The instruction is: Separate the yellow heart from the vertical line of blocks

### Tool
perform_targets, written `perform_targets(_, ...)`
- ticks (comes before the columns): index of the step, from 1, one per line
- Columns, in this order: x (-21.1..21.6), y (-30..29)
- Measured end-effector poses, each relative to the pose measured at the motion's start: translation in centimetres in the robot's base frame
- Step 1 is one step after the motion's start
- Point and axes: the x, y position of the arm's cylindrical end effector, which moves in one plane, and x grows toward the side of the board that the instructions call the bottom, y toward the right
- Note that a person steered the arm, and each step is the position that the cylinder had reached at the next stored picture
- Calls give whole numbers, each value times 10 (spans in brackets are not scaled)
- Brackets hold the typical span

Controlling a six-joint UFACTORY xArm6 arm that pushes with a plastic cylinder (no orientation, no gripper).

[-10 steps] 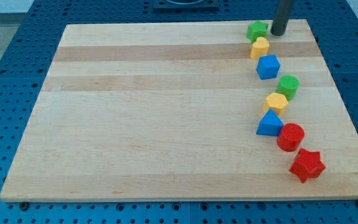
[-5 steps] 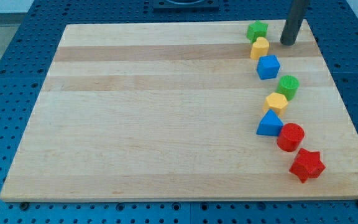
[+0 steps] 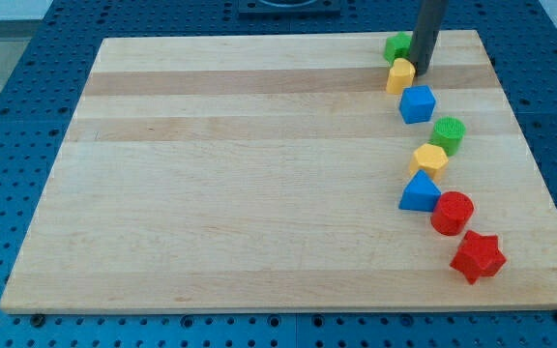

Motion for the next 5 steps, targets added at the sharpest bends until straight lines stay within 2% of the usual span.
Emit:
perform_targets(2,17,-22)
perform_targets(5,28,-9)
